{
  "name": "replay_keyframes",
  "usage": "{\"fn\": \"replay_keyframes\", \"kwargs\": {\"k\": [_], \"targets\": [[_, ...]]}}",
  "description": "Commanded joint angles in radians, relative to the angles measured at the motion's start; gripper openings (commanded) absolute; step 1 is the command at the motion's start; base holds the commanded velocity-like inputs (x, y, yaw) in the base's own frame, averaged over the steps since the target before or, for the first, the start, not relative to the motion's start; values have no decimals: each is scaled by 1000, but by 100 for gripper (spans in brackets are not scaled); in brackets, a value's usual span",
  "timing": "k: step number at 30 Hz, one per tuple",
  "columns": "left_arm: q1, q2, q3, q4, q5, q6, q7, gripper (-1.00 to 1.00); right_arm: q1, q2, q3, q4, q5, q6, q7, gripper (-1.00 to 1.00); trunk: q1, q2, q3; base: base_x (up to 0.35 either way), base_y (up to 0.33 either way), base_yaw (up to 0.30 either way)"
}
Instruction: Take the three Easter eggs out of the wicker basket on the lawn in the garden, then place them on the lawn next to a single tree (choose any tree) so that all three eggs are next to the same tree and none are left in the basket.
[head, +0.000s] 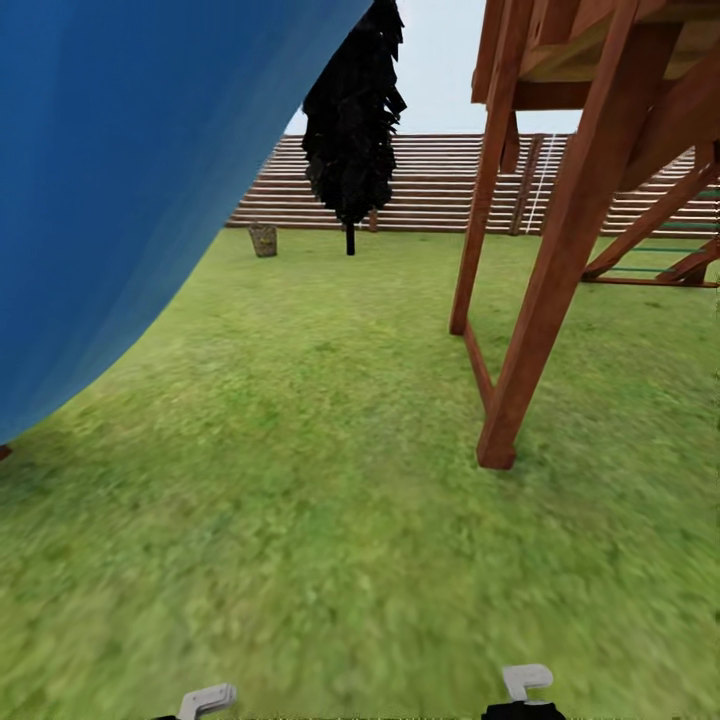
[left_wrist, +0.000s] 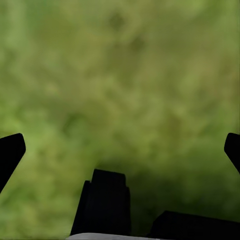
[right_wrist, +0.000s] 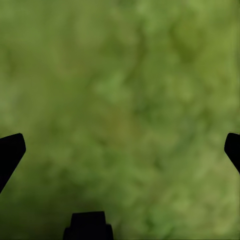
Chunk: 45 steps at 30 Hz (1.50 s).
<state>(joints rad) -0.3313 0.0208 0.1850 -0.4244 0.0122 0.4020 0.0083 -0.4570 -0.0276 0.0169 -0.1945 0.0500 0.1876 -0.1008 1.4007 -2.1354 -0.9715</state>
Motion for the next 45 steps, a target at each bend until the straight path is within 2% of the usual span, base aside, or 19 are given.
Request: {"fn": "replay_keyframes", "kwargs": {"k": [1,20,29,39,45], "targets": [[0,0,3,-2,2,6,1,100,0,0,1,-2,5,7,-2,100,4,-8,-6,0,0,-154],[0,-1,2,-1,2,6,1,100,0,0,0,-3,4,6,0,100,77,-141,-86,14,0,-150],[0,-1,2,-1,0,6,1,100,0,0,0,-3,4,6,0,100,111,-204,-114,287,0,-14],[0,-1,2,-1,0,6,1,100,0,0,0,-2,4,6,0,100,149,-274,-146,322,0,-243],[0,-1,2,-1,0,6,1,100,0,0,0,-3,5,5,0,100,172,-316,-165,323,0,-59]]}}
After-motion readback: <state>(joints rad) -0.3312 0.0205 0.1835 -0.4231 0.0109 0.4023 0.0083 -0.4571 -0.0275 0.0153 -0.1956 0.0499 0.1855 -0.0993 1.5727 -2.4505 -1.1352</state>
